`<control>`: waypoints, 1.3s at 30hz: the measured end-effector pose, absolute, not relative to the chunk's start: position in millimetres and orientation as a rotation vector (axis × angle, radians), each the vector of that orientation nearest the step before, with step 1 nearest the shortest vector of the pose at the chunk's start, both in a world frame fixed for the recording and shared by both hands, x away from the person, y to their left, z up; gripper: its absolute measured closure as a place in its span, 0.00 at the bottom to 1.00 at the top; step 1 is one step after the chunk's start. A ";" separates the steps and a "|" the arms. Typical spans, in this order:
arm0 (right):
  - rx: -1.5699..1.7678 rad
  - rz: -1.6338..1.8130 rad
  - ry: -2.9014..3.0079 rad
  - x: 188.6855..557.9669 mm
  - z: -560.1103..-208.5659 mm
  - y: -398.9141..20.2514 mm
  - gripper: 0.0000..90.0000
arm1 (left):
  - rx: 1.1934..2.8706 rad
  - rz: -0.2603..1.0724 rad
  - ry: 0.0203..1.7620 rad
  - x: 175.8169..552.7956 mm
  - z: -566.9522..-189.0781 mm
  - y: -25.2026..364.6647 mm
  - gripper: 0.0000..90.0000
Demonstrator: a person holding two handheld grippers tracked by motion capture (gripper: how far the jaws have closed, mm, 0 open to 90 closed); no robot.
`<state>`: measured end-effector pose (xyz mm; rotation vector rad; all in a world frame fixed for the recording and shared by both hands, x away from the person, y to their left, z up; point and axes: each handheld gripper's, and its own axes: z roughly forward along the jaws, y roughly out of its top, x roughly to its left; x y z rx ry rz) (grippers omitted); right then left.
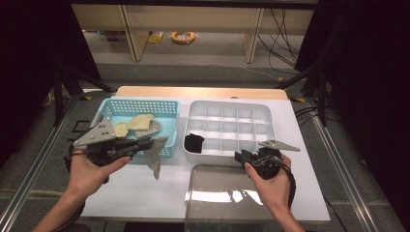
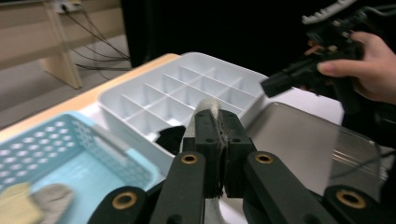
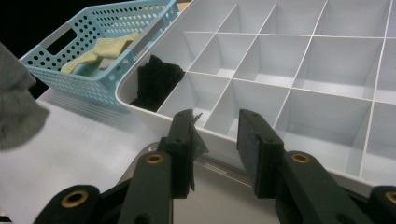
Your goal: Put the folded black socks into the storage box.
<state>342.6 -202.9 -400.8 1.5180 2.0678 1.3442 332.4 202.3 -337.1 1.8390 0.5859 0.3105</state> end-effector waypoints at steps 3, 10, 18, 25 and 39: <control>1.509 1.353 2.054 342.1 -400.3 -203.9 0.75 | 1.874 0.268 0.582 332.5 -351.0 192.1 0.97; 1.519 1.352 2.072 342.8 -402.2 -202.1 0.75 | 1.916 0.176 0.671 343.0 -394.7 186.0 0.97; 1.557 1.361 2.072 341.4 -402.4 -199.2 0.75 | 1.912 0.296 0.785 329.9 -412.9 214.5 0.97; 1.511 1.341 2.081 344.3 -403.6 -201.3 0.76 | 1.912 0.389 0.925 307.3 -423.8 246.7 0.96; 1.543 1.349 2.064 341.6 -401.9 -198.9 0.75 | 1.901 0.430 1.253 292.8 -439.9 291.0 0.79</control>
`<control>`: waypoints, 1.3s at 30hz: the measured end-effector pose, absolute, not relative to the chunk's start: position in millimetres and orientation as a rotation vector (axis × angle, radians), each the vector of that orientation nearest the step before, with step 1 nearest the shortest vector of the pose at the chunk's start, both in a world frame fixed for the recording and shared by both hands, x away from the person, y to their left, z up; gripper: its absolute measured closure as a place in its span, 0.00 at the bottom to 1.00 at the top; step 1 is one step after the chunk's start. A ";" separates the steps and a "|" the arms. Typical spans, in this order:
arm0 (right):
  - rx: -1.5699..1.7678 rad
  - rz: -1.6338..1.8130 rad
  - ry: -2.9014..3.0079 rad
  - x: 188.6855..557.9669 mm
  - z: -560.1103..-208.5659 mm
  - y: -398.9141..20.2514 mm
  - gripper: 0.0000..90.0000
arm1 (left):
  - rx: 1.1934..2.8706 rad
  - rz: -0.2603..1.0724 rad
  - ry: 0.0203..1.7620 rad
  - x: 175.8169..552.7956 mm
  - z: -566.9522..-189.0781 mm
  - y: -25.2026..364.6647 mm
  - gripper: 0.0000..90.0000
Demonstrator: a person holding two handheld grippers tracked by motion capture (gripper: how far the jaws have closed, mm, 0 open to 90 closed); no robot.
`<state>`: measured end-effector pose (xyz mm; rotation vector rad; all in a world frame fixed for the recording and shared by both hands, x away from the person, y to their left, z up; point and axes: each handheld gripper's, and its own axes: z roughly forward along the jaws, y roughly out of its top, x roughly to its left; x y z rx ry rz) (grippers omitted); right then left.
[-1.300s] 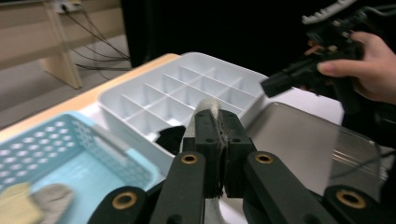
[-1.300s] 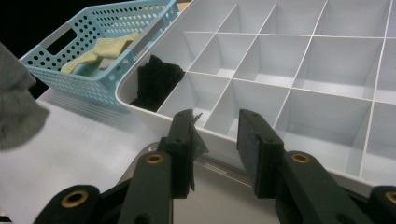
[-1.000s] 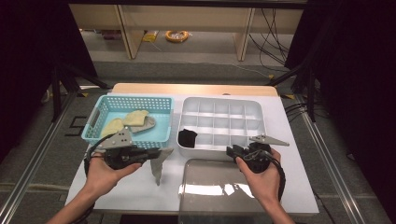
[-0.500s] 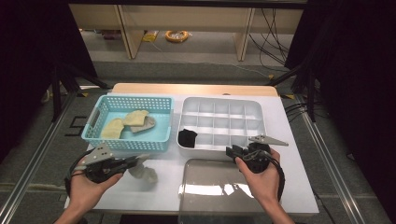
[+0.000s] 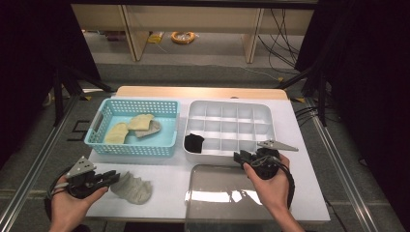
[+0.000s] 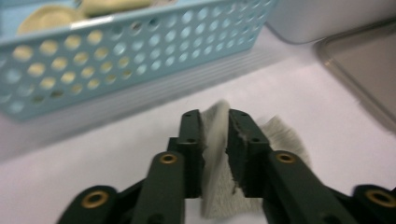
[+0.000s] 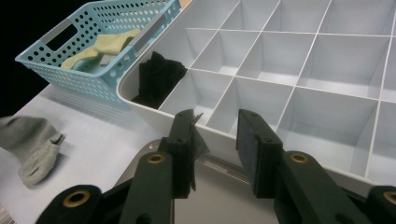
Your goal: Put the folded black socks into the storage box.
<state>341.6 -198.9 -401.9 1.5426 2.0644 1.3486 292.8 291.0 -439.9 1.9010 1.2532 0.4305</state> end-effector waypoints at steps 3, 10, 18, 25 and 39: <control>1.511 1.349 2.079 343.4 -402.7 -201.4 0.75 | 1.879 0.512 1.267 288.2 -433.2 294.3 0.79; 1.513 1.331 2.073 342.6 -401.3 -200.7 0.75 | 2.042 0.415 1.076 299.8 -425.7 262.3 0.76; 1.501 1.348 2.069 343.2 -401.6 -202.3 0.75 | 2.217 0.177 1.024 325.9 -456.6 224.8 0.66; 1.506 1.333 2.074 344.8 -403.6 -202.0 0.75 | 2.323 0.198 0.914 334.3 -469.9 218.7 0.64; 1.516 1.329 2.071 346.6 -405.1 -203.6 0.75 | 2.482 0.232 0.743 339.5 -472.5 204.3 0.98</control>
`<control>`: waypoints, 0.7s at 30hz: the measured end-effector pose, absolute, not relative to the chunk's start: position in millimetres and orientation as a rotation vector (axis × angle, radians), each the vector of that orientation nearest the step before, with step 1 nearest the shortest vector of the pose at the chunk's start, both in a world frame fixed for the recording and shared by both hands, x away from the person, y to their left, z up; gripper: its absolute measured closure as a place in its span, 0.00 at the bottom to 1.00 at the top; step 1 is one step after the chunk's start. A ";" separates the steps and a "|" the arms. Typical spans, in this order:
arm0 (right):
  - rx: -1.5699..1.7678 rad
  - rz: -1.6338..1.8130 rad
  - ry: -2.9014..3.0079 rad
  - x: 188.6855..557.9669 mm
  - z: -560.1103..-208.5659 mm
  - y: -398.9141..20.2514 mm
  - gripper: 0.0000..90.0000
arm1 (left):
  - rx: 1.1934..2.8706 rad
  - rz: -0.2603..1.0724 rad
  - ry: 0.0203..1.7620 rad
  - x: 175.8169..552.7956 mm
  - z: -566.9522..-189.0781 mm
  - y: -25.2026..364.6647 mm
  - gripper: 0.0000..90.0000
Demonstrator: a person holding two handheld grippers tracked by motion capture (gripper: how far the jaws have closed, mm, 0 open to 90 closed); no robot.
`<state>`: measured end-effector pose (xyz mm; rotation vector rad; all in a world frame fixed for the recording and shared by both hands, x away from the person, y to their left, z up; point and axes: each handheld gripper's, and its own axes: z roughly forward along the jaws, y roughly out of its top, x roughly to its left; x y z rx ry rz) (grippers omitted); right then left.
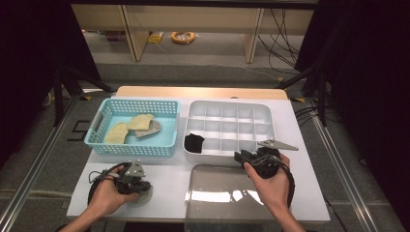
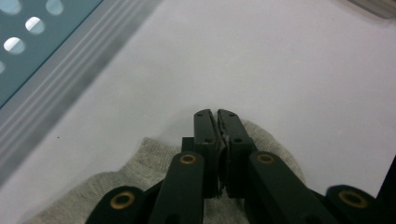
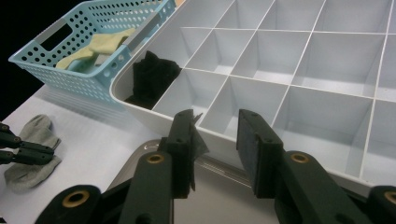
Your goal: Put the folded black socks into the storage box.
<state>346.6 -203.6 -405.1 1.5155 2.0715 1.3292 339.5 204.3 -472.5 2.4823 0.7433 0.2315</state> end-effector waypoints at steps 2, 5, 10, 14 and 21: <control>1.495 1.329 2.077 347.1 -404.7 -204.1 0.75 | 2.462 0.215 0.767 339.3 -471.4 202.8 0.98; 1.523 1.344 2.056 346.2 -404.4 -203.5 0.75 | 2.438 0.242 0.748 342.1 -465.9 200.3 0.98; 1.515 1.355 2.061 346.8 -404.0 -205.6 0.75 | 2.376 0.255 0.735 349.8 -456.9 186.8 0.98; 1.524 1.343 2.053 347.2 -404.4 -206.3 0.75 | 2.369 0.226 0.729 358.8 -461.3 172.6 0.97; 1.520 1.351 2.045 347.1 -403.5 -209.6 0.75 | 2.256 0.185 0.793 363.8 -453.6 173.7 0.71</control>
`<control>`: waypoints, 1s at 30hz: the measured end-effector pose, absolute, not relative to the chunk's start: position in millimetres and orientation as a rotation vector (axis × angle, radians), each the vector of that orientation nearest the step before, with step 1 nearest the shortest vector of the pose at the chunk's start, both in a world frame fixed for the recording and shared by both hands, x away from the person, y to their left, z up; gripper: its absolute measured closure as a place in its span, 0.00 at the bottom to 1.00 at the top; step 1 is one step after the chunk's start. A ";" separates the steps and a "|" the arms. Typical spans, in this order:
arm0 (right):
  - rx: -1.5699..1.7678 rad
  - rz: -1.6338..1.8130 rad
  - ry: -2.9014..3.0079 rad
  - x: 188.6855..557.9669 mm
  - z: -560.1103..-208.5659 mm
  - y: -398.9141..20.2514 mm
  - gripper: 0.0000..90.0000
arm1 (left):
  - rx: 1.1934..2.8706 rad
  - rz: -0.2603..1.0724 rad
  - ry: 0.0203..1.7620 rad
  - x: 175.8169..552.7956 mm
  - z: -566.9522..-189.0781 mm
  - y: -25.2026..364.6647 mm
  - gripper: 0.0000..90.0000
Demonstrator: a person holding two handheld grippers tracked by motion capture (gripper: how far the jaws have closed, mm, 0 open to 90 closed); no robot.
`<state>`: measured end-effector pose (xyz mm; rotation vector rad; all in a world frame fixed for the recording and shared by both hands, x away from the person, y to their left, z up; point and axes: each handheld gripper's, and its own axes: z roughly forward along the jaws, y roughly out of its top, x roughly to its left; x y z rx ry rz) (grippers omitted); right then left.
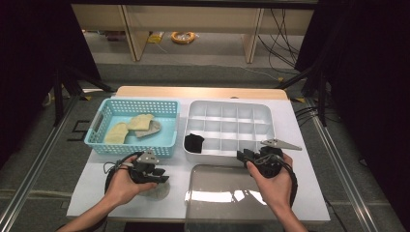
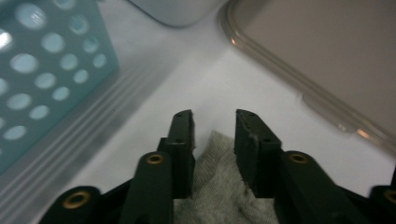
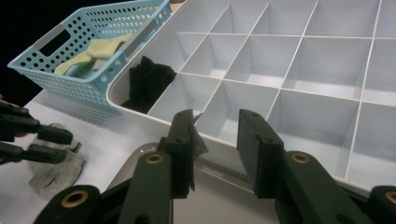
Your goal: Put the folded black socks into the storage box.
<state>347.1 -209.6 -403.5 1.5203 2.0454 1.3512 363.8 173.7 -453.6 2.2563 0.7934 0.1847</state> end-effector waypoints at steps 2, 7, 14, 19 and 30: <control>1.524 1.352 2.042 346.8 -402.7 -209.9 0.75 | 2.199 0.203 0.811 367.2 -441.4 180.1 0.67; 1.583 1.369 2.030 343.4 -400.0 -207.2 0.74 | 2.107 0.303 0.871 388.7 -410.9 200.5 0.59; 1.522 1.377 2.040 346.7 -401.5 -210.7 0.74 | 2.087 0.421 0.961 434.5 -389.3 218.9 0.57; 1.521 1.376 2.038 347.5 -401.1 -212.4 0.74 | 2.179 0.417 1.012 469.0 -398.5 218.8 0.59; 1.535 1.370 2.040 348.5 -402.5 -212.8 0.74 | 2.337 0.296 1.112 508.0 -430.5 217.4 0.65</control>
